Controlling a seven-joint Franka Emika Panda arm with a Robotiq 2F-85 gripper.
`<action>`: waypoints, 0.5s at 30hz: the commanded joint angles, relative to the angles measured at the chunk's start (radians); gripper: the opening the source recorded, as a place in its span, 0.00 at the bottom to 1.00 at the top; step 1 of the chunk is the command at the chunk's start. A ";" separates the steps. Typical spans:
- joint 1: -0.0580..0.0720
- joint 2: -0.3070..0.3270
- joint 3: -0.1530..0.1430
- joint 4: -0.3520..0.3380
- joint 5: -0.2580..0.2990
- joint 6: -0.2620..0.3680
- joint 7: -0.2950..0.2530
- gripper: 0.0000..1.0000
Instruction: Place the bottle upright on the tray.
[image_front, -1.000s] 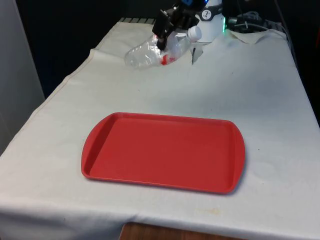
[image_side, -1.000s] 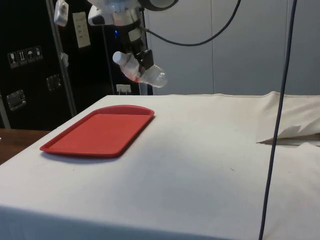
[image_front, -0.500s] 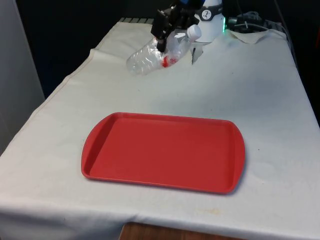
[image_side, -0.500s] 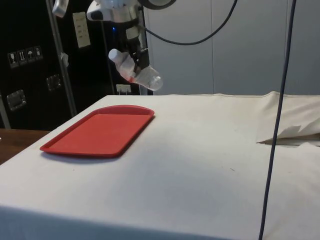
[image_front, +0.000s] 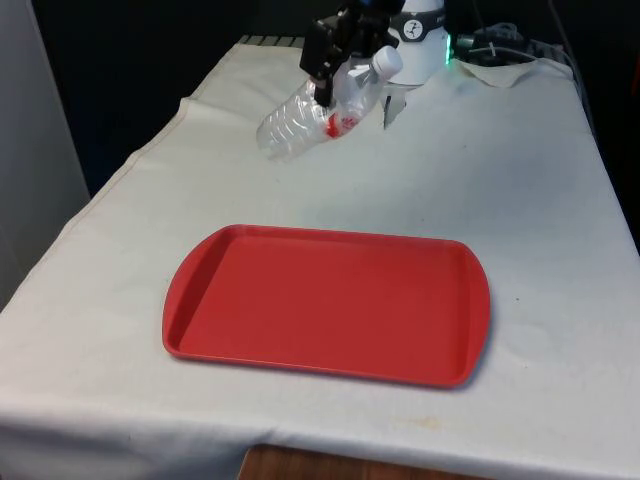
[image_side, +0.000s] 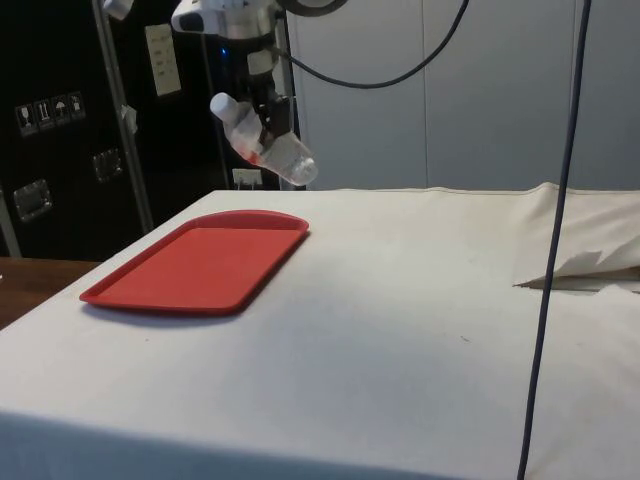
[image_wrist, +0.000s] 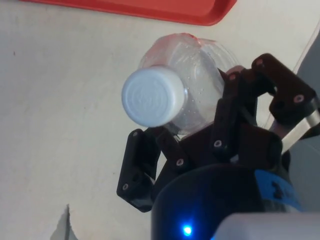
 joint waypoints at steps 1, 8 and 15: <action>-0.005 0.000 0.002 -0.001 0.019 0.015 -0.014 0.33; -0.007 0.001 -0.004 -0.002 0.055 0.043 -0.026 0.33; -0.004 0.002 -0.014 0.000 0.077 0.061 -0.025 0.33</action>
